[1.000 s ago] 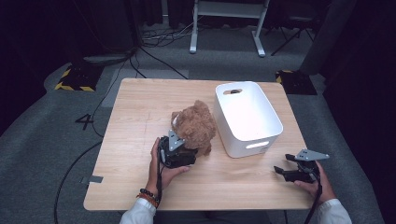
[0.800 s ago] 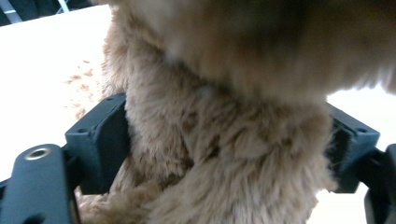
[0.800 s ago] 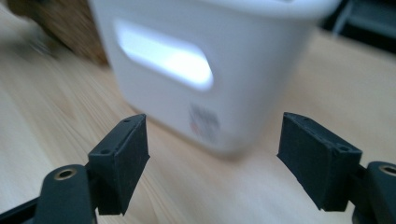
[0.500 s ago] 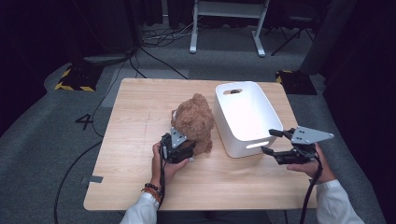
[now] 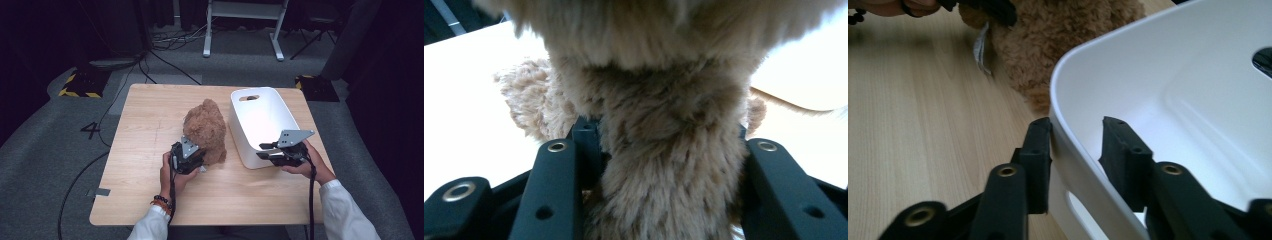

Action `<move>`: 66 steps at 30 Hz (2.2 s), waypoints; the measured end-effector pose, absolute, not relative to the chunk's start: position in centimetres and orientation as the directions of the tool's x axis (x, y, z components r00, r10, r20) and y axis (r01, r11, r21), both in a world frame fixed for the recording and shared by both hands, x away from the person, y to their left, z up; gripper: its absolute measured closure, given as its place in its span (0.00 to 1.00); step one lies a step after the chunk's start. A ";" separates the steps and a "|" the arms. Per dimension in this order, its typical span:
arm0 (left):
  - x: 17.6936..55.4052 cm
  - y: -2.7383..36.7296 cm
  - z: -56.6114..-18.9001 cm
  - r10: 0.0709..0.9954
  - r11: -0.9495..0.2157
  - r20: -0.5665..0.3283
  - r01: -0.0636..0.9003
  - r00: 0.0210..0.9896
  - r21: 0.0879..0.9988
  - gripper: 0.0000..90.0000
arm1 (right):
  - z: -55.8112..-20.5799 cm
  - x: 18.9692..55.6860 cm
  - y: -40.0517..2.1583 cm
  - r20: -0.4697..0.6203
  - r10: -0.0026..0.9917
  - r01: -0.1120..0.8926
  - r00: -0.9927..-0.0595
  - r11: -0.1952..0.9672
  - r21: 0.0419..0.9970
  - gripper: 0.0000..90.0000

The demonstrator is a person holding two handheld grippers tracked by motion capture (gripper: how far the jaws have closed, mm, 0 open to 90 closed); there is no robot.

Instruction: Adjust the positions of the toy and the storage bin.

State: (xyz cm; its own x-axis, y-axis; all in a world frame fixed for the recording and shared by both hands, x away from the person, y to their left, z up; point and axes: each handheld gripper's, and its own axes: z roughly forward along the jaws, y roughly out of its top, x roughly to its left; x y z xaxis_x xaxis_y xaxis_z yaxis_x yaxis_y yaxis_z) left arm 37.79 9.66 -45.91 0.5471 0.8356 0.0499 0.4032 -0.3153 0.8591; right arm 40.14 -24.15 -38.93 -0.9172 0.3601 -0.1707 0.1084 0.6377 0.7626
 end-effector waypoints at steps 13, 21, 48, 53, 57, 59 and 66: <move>37.1 11.4 -45.7 0.858 -0.305 0.056 0.420 0.511 0.855 0.67 | -38.6 38.6 -20.4 -0.208 0.265 0.002 -0.941 0.620 0.784 0.89; 36.7 12.6 -45.7 0.868 -0.294 0.051 0.428 0.493 0.855 0.68 | -38.2 37.0 -18.4 -0.202 0.252 -0.009 -0.947 0.604 0.797 0.94; 36.4 13.2 -45.9 0.864 -0.295 0.050 0.424 0.501 0.856 0.68 | -34.2 35.6 -23.9 -0.218 0.426 0.037 -0.878 0.514 0.857 0.61; 36.4 13.2 -46.0 0.861 -0.296 0.049 0.419 0.507 0.858 0.68 | -34.0 36.2 -26.3 -0.210 0.506 0.070 -0.837 0.479 0.875 0.58; 36.4 13.3 -46.0 0.858 -0.302 0.052 0.418 0.512 0.857 0.68 | -34.3 36.8 -27.9 -0.205 0.575 0.108 -0.792 0.462 0.880 0.55; 36.4 13.3 -46.0 0.856 -0.305 0.055 0.417 0.514 0.856 0.68 | -34.5 37.0 -28.8 -0.183 0.610 0.132 -0.771 0.433 0.892 0.51; 36.4 13.3 -46.0 0.855 -0.304 0.054 0.415 0.516 0.857 0.68 | -35.5 37.6 -31.2 -0.174 0.679 0.155 -0.713 0.395 0.906 0.39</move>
State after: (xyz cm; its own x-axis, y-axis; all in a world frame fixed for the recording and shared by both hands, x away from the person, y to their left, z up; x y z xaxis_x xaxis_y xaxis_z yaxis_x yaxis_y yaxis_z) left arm 36.42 13.29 -46.01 0.5155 0.8552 0.0539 0.4150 -0.3042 0.8575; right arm 37.62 -31.16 -35.47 -0.7131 0.6792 -0.1739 0.1549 0.3945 0.9057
